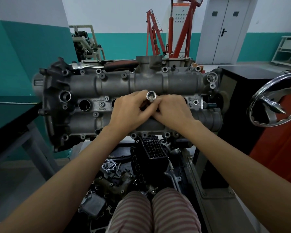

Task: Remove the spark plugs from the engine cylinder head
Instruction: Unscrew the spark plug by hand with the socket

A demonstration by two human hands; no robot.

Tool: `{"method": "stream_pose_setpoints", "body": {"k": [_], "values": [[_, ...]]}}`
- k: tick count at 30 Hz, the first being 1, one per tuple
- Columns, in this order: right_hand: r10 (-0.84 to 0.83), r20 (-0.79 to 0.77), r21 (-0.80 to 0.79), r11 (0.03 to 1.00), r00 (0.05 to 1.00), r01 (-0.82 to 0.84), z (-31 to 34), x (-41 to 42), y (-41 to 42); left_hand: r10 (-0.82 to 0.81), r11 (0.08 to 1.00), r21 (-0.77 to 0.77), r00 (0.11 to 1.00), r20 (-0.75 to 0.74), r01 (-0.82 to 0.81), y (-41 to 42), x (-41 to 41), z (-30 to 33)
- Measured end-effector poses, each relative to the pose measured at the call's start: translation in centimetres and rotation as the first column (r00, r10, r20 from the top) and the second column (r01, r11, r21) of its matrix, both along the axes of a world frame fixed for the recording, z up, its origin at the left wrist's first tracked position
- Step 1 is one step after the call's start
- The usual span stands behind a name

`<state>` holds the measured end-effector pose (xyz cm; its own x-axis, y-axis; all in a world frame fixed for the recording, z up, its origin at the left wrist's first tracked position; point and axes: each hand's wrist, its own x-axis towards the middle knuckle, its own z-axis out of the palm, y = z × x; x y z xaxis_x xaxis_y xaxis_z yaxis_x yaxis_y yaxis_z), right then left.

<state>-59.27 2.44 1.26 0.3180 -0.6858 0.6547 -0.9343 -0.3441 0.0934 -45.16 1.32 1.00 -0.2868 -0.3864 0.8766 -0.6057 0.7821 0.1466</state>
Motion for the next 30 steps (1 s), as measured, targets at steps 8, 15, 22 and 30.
{"method": "stream_pose_setpoints", "body": {"k": [8, 15, 22, 30], "values": [[0.018, 0.051, -0.008, 1.0, 0.999, -0.018, 0.16, 0.27, 0.26, 0.016, 1.0, -0.014, 1.0, 0.024, -0.016, 0.05, -0.01, -0.09], [0.025, -0.006, 0.008, 1.0, 1.0, -0.025, 0.18, 0.08, 0.25, -0.009, 1.0, 0.017, 1.0, 0.003, 0.009, 0.17, -0.02, 0.11], [0.02, 0.04, -0.002, 1.0, 0.999, -0.02, 0.11, 0.28, 0.23, 0.035, 0.999, -0.019, 0.999, 0.023, -0.035, 0.02, -0.04, -0.12], [0.025, 0.012, 0.027, 0.999, 1.0, -0.025, 0.07, 0.09, 0.14, 0.03, 0.998, -0.048, 0.999, 0.036, -0.028, 0.03, -0.04, -0.16]]}}
